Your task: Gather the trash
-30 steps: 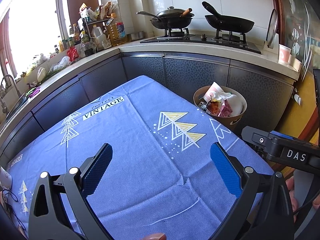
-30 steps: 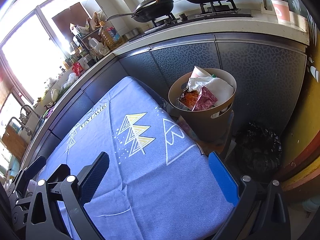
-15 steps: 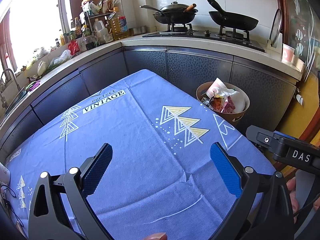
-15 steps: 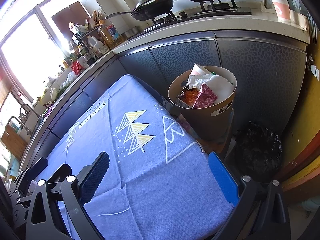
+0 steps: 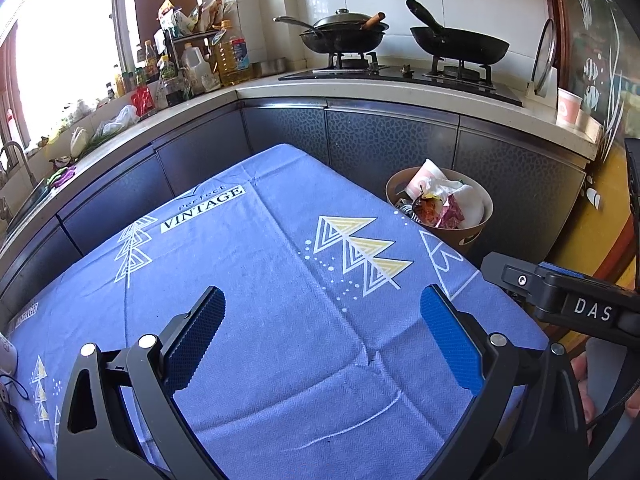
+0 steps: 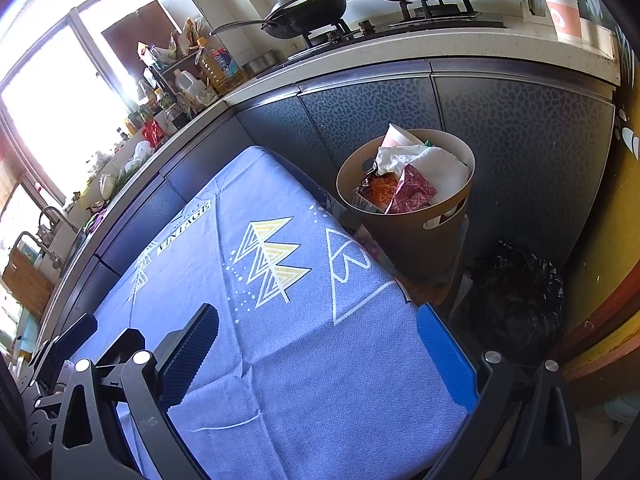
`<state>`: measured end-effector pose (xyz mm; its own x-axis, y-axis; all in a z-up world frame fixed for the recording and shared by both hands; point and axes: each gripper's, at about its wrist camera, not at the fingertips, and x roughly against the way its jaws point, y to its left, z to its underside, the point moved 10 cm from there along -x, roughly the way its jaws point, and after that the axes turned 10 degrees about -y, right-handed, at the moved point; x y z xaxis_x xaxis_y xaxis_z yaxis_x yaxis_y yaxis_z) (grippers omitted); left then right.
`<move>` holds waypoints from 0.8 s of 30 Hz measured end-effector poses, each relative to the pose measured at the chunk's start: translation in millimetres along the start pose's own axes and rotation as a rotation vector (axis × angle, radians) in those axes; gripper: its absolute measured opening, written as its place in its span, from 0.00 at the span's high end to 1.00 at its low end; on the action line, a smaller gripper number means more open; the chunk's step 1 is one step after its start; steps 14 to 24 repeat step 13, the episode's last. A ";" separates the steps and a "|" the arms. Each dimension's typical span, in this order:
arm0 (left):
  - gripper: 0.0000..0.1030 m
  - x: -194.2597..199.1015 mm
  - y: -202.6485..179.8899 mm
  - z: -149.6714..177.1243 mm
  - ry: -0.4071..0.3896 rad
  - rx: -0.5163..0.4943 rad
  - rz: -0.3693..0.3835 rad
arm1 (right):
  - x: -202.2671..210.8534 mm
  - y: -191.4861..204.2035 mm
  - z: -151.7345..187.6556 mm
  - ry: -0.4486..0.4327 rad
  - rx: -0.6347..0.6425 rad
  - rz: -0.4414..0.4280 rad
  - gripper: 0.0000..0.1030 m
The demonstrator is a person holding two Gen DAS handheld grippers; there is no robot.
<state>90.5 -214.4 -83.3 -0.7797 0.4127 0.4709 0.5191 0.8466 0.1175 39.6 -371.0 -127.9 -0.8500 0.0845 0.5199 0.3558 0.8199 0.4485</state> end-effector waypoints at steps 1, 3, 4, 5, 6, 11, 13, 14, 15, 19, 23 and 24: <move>0.06 2.3 -3.0 -1.2 -0.007 -0.003 0.013 | 0.7 0.6 0.0 -0.001 0.004 0.000 0.04; 0.06 6.3 -9.7 -3.1 -0.014 -0.007 0.042 | 1.7 -0.1 -1.4 -0.005 0.002 -0.001 0.04; 0.06 7.5 -11.1 -4.0 -0.016 -0.006 0.045 | 2.6 -1.1 -2.0 -0.008 0.000 0.001 0.04; 0.06 7.6 -12.4 -5.4 -0.017 -0.005 0.045 | 3.6 -3.0 -2.5 -0.011 -0.002 0.005 0.04; 0.06 7.7 -12.7 -5.8 -0.016 -0.004 0.043 | 3.8 -5.1 -3.3 -0.012 -0.005 0.009 0.04; 0.06 4.2 -12.0 -3.3 0.013 0.012 0.050 | 6.0 -13.5 -4.7 -0.015 -0.026 0.021 0.04; 0.06 2.7 -11.2 -2.3 0.020 0.017 0.050 | 6.0 -12.6 -4.0 -0.013 -0.024 0.018 0.04; 0.06 2.7 -11.2 -2.3 0.020 0.017 0.050 | 6.0 -12.6 -4.0 -0.013 -0.024 0.018 0.04; 0.06 2.7 -11.2 -2.3 0.020 0.017 0.050 | 6.0 -12.6 -4.0 -0.013 -0.024 0.018 0.04; 0.06 2.7 -11.2 -2.3 0.020 0.017 0.050 | 6.0 -12.6 -4.0 -0.013 -0.024 0.018 0.04; 0.06 2.7 -11.2 -2.3 0.020 0.017 0.050 | 6.0 -12.6 -4.0 -0.013 -0.024 0.018 0.04; 0.06 2.7 -11.2 -2.3 0.020 0.017 0.050 | 6.0 -12.6 -4.0 -0.013 -0.024 0.018 0.04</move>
